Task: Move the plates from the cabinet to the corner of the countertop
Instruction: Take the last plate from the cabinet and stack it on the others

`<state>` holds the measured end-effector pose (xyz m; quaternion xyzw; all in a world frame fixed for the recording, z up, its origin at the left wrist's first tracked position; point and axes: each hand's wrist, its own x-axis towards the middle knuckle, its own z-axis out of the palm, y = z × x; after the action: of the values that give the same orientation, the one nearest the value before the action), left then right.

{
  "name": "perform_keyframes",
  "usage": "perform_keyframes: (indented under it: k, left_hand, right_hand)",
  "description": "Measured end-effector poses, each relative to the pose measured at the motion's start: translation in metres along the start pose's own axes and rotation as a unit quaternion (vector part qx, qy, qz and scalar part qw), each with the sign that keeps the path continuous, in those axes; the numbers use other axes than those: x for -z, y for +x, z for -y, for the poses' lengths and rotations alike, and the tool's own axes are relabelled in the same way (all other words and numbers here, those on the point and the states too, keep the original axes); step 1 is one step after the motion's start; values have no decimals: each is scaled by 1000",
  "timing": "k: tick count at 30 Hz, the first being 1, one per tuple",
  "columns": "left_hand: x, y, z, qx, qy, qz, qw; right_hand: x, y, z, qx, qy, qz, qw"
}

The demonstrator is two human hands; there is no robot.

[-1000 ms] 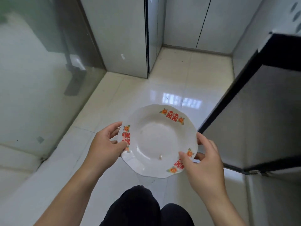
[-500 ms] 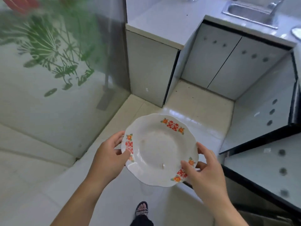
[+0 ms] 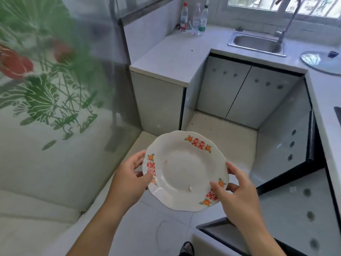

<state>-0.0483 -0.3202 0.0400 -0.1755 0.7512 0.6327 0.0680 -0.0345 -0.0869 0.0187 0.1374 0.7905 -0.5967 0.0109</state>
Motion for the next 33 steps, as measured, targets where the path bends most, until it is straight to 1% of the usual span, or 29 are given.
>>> perform_keyframes:
  k: [3,7,12,16,20,24,28,33]
  left_hand:
    - [-25,17,-12,5,0,16,1000]
    - [-46,42,-24,3,13,33,999]
    - [-53,73,-36,10,15,38,999]
    - [-53,121,-51,16,-11,58,998]
    - [-53,181,-73,-3,-24,78,997]
    - [-45,247,-100,-3,-42,85,996]
    - [-45,299,-127,-27,-49,103,993]
    - [-69,348,-153,-44,-29,143,988]
  right_hand:
    - [21,27,-3,-1,10,2,1000]
    - [30,56,-10,-9,13,4,1000]
    - [25,90,-8,-36,32,8,999]
    - [15,131,1,-40,31,2,999]
    - [-1,178,21,-23,32,-27,999]
    - [-19,229,53,3,26,-51,998]
    - [-32,272,79,24,12,-81,996]
    - [-25,308,87,13,-2,-137,990]
